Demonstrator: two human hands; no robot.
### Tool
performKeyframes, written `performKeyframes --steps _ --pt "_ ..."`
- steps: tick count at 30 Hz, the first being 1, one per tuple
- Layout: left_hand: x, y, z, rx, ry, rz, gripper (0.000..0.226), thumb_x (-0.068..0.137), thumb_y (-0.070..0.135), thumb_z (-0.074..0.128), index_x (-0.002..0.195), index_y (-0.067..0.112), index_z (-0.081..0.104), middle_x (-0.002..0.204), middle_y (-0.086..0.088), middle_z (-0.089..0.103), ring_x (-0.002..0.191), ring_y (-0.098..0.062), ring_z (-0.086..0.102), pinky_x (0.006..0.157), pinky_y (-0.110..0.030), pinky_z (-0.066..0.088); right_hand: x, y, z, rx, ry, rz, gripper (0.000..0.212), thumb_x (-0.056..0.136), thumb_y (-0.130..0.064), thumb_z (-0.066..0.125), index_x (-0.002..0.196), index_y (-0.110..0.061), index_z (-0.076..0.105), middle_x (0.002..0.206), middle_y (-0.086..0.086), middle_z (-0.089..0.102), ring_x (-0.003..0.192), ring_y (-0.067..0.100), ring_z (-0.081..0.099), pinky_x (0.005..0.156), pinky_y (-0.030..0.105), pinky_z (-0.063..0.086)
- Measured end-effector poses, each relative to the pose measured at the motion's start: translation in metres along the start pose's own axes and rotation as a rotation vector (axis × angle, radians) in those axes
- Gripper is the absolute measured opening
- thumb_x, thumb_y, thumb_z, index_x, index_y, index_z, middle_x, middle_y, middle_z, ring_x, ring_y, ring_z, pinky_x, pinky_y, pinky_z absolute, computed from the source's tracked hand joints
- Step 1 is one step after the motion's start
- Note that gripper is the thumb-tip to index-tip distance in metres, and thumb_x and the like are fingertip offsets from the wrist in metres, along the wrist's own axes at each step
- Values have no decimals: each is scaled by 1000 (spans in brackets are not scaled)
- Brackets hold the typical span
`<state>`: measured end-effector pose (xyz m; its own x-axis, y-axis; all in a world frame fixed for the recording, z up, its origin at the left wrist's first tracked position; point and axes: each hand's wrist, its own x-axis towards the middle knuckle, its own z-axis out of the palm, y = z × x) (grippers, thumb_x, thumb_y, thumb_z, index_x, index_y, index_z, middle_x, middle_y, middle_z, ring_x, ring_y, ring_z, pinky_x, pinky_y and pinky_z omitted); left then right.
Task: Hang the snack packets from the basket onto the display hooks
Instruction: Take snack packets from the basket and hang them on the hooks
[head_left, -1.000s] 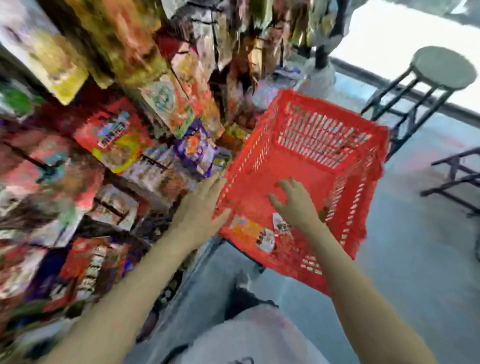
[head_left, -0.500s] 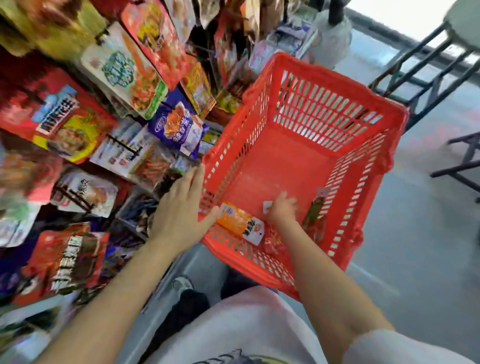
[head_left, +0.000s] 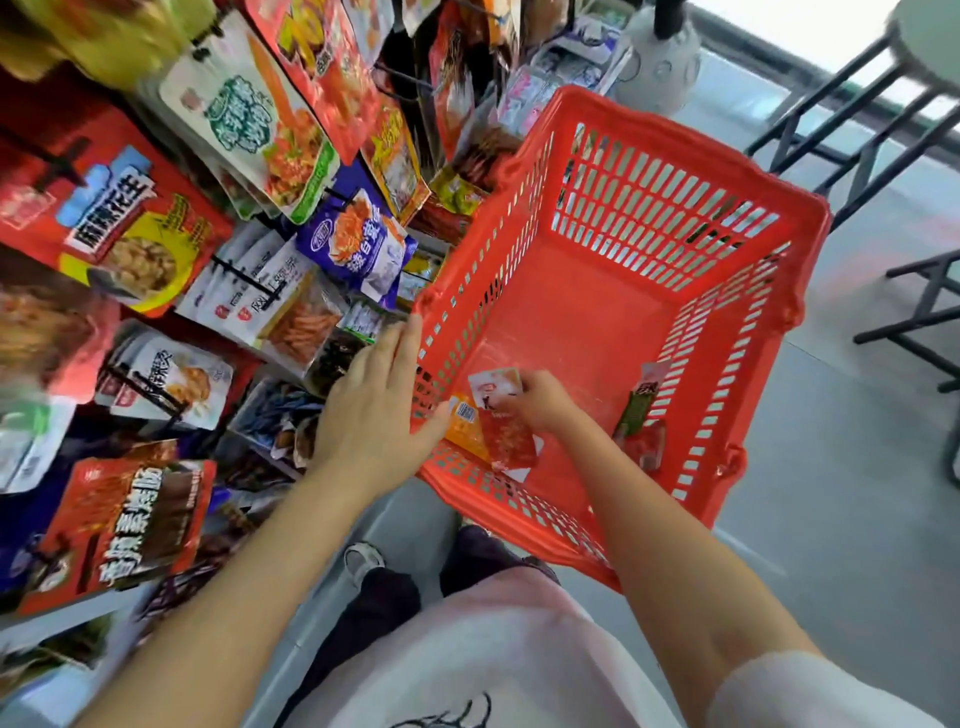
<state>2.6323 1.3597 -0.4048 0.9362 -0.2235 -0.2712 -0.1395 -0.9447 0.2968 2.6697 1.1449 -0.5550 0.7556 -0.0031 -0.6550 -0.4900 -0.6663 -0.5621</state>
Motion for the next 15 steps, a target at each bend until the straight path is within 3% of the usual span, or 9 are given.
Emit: performKeyframes --steps 4,9,11,13,15 --pt "0 -1 0 -3 7 8 91 98 54 48 162 19 -6 169 -10 11 151 -33 20 115 -50 31 -7 -9 15 -145 -87 -90 38 85 -23 78 118 -6 68 103 15 70 95 29 64 70 33 37" --pt "0 2 -3 -29 10 7 92 97 52 51 162 17 -3 166 -14 19 147 -34 29 110 -51 37 -4 -13 25 -138 -88 21 58 82 -28 82 127 -6 54 124 16 65 113 35 61 83 37 46" --pt "1 4 -7 -48 -1 14 91 97 52 49 162 18 -3 164 -12 21 142 -32 37 103 -48 43 -4 -11 27 -185 -148 65 43 83 -33 81 113 -9 61 114 14 68 105 33 63 80 36 47" --pt "3 6 -11 -63 -7 9 87 97 51 50 162 18 3 162 -10 26 131 -31 49 88 -44 48 -8 -12 24 -220 -201 78 30 85 -36 79 85 -12 61 88 7 66 87 27 62 68 33 42" --pt "7 7 -16 -62 0 -8 76 99 47 52 160 16 20 155 -11 39 120 -34 58 78 -42 48 -10 -15 12 -187 -192 93 30 86 -35 78 84 -9 62 75 4 60 73 23 58 60 29 38"
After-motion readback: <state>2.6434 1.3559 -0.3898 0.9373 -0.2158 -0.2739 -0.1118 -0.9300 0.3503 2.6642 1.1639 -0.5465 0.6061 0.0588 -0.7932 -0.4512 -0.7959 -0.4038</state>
